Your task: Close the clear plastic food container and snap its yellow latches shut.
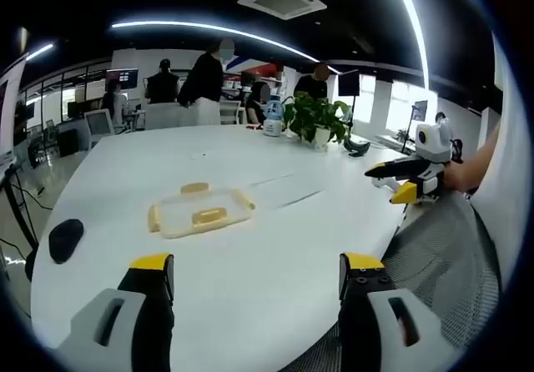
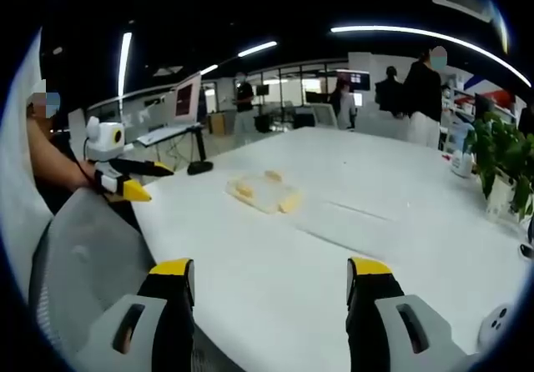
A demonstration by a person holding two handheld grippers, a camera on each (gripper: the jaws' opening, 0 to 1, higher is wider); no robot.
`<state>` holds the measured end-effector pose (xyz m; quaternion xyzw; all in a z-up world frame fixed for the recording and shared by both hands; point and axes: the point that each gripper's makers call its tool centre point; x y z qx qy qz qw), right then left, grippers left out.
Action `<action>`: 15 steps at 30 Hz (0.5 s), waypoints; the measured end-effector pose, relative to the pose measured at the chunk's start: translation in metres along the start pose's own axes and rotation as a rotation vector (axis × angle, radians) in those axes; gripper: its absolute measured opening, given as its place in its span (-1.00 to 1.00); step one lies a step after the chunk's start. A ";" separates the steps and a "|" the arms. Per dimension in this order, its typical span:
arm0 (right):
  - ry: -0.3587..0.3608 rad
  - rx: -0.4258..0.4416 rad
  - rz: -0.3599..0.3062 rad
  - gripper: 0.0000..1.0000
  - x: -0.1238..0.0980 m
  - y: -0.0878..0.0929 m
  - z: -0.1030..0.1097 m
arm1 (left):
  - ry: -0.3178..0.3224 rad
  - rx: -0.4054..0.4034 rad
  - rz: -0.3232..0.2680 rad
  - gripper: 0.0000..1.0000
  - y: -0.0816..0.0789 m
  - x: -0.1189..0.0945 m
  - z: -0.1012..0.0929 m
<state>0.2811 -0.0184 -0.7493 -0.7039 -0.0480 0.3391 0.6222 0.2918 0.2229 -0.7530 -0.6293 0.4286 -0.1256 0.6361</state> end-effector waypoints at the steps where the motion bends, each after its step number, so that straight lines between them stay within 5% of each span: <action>1: -0.004 -0.002 0.002 0.50 0.000 0.000 0.001 | 0.000 0.000 0.002 0.66 0.000 0.000 0.000; 15: -0.058 -0.038 0.023 0.58 0.009 0.001 0.005 | 0.004 0.018 0.016 0.64 -0.005 0.006 0.014</action>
Point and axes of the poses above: the point that each gripper's makers call its tool centre point, and the gripper's own axes: x roughly forward along the fingers, z roughly to its left, y roughly out of its underside, and after that the axes turned 8 degrees about y, right-handed
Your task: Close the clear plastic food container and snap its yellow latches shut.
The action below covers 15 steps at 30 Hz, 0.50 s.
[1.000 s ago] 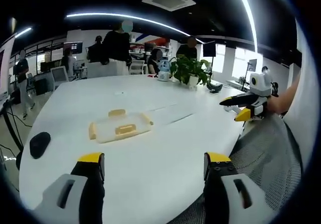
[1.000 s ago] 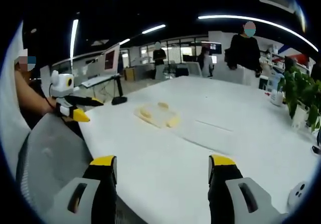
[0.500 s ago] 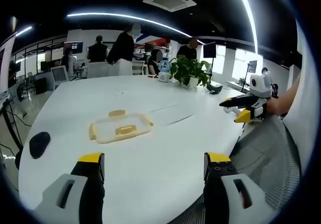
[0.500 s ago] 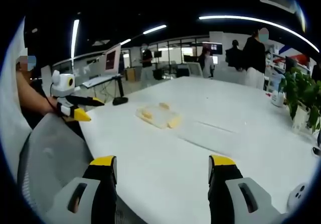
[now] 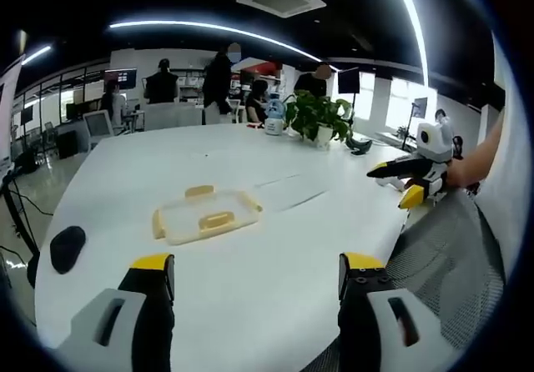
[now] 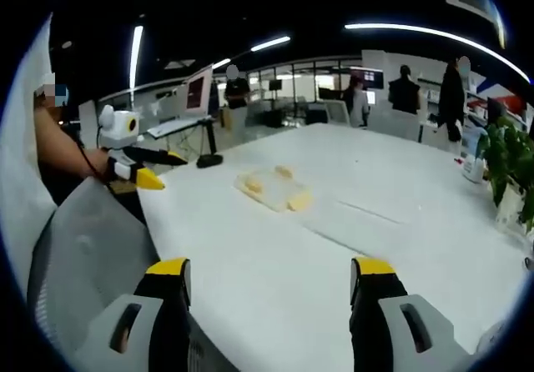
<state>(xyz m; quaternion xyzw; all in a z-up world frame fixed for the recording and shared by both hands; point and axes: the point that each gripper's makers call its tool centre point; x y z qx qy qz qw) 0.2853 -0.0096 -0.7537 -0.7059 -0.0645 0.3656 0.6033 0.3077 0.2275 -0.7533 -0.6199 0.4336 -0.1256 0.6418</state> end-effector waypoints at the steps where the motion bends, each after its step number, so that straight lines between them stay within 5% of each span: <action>1: -0.002 -0.001 0.002 0.57 0.001 -0.001 0.000 | -0.001 0.000 -0.002 0.64 -0.001 0.000 0.001; 15: -0.030 -0.026 0.021 0.51 0.021 -0.010 -0.003 | 0.001 0.006 0.006 0.63 -0.005 0.006 0.015</action>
Point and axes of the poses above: the point that each gripper's makers call its tool centre point, and the gripper's own axes: x roughly forward along the fingers, z roughly to its left, y roughly out of its underside, and after that the axes turned 8 degrees about y, right-handed
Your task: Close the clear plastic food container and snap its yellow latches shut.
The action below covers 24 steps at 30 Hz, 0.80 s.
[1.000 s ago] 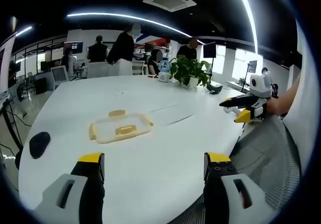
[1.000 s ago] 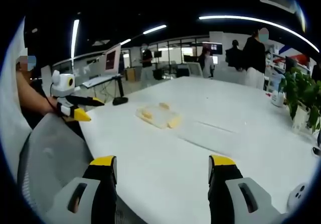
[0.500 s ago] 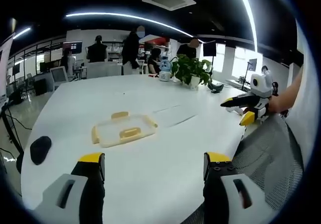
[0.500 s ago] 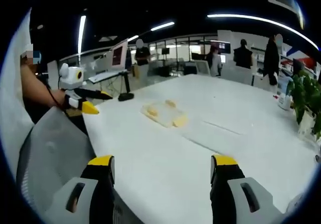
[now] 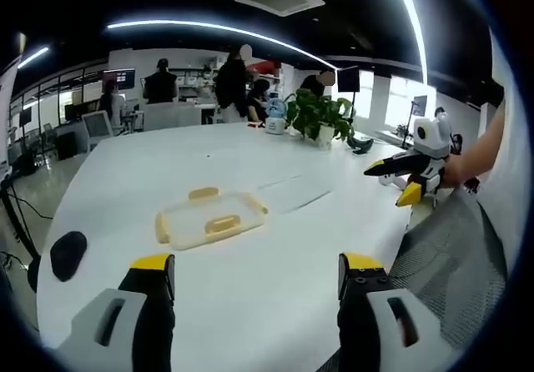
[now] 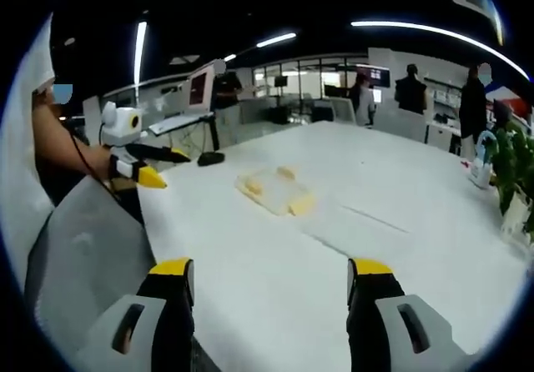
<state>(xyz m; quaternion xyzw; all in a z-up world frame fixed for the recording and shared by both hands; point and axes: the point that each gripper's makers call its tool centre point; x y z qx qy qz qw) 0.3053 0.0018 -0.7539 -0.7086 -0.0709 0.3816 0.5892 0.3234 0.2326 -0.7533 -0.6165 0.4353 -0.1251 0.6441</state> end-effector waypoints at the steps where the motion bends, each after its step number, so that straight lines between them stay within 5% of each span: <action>1: -0.002 -0.001 0.001 0.52 0.002 0.000 0.000 | 0.000 0.000 0.002 0.63 0.000 0.001 0.001; 24: -0.047 -0.044 0.024 0.52 0.036 -0.015 -0.005 | 0.013 0.014 0.029 0.61 -0.006 0.010 0.029</action>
Point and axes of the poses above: the point that each gripper's makers call its tool centre point, and the gripper's own axes: x roughly forward along the fingers, z roughly to its left, y roughly out of its underside, and after that the axes turned 8 degrees about y, right-handed
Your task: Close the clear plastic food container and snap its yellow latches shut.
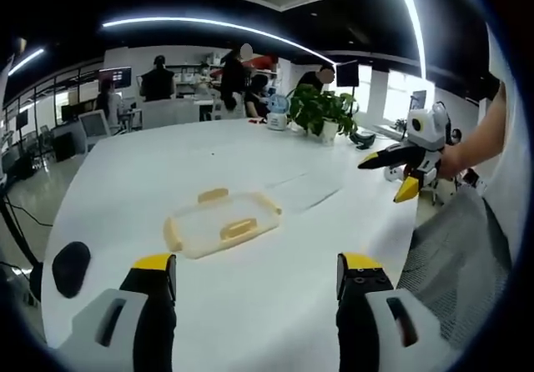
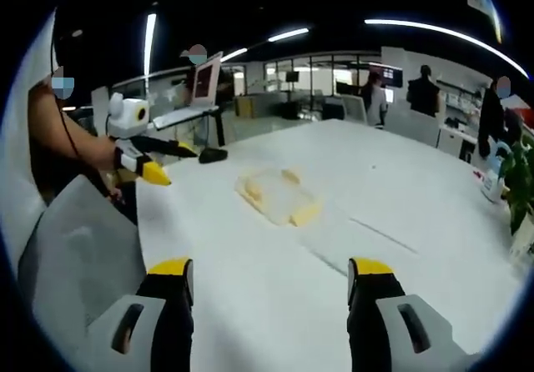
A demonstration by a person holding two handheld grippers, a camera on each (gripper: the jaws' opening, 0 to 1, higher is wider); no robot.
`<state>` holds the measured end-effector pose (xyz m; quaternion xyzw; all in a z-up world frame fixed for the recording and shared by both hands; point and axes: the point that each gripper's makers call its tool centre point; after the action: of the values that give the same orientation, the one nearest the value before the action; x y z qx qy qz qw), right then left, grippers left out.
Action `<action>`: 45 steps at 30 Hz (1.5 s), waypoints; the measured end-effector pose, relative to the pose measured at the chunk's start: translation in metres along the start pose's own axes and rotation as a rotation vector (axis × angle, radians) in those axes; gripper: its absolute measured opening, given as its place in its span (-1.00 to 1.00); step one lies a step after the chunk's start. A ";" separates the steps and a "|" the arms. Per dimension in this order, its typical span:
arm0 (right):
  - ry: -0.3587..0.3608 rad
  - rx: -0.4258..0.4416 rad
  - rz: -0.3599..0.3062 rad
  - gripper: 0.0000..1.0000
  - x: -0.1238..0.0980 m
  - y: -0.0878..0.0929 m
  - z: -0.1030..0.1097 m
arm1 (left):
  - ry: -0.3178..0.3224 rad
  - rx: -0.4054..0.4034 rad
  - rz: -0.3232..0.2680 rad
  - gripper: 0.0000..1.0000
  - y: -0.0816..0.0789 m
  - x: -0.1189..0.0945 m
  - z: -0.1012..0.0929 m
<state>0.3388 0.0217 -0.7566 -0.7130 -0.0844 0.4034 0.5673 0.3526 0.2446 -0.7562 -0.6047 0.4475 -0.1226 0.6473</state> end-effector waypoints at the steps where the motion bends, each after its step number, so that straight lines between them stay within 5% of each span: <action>1: -0.002 -0.003 0.000 0.51 0.001 -0.001 0.000 | 0.000 0.002 0.002 0.61 0.000 0.000 0.001; 45: -0.092 -0.111 0.024 0.46 0.057 -0.025 -0.012 | 0.085 0.139 0.113 0.56 -0.008 0.025 0.045</action>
<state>0.3925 0.0546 -0.7620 -0.7252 -0.1240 0.4371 0.5173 0.4028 0.2552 -0.7654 -0.5265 0.4981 -0.1423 0.6741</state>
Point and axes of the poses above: the point that each gripper's makers call its tool centre point, and the gripper's own axes: x roughly forward along the fingers, z roughly to its left, y roughly out of its underside, and after that the axes turned 8 degrees about y, right-handed
